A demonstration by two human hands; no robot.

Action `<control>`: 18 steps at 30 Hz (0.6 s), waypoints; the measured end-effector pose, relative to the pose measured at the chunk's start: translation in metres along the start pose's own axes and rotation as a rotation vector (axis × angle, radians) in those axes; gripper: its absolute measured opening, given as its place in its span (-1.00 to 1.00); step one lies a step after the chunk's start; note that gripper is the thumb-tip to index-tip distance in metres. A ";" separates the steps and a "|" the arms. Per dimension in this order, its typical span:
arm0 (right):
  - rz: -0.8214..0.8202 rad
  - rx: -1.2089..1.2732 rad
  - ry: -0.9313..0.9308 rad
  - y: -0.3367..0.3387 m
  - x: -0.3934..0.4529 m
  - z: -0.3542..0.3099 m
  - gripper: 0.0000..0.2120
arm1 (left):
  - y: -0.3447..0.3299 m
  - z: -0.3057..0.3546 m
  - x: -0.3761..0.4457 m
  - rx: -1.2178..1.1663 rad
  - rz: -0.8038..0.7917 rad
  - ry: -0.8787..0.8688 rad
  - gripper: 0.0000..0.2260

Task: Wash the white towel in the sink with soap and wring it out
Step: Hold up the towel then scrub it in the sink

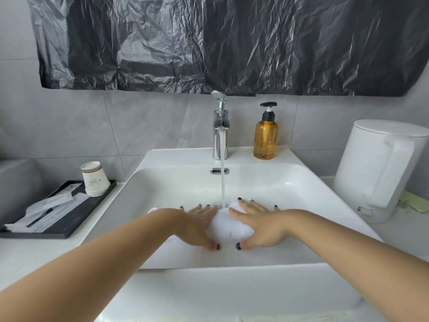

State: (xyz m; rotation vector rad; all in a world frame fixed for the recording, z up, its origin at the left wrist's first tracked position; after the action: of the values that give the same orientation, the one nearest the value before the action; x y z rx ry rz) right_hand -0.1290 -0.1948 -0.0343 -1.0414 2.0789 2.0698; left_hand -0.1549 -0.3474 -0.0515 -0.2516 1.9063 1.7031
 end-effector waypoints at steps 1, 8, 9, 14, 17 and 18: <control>-0.011 -0.011 -0.003 0.001 0.004 0.003 -0.20 | 0.000 -0.004 0.004 -0.005 0.015 0.001 -0.08; -0.056 -0.090 -0.123 0.025 0.030 0.010 -0.31 | 0.009 -0.030 0.010 -0.154 0.061 0.118 -0.04; -0.044 -0.083 -0.148 0.026 0.033 0.008 -0.32 | 0.010 -0.030 0.009 -0.166 0.098 0.113 -0.08; 0.088 -0.008 -0.223 0.021 0.035 0.002 -0.36 | 0.031 -0.008 -0.004 -0.014 0.388 0.039 -0.63; 0.224 0.077 -0.142 0.030 0.023 -0.003 -0.35 | 0.048 -0.004 -0.015 -0.137 0.484 0.041 -0.75; 0.285 0.120 -0.093 0.036 0.019 -0.007 -0.36 | 0.055 -0.006 -0.019 -0.247 0.516 0.047 -0.76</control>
State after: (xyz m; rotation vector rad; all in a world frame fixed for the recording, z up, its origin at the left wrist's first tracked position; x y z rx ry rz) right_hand -0.1579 -0.2129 -0.0104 -0.6524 2.3867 2.0287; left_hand -0.1682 -0.3481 0.0053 0.1243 1.9000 2.2911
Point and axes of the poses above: each hand's wrist, its own x-axis towards the middle knuckle, its own y-axis out of the back of the hand, z = x × y, the point moved 8 cm from there along x, towards the middle knuckle, and after that the axes turned 6 degrees about y, right-handed, at the moved point
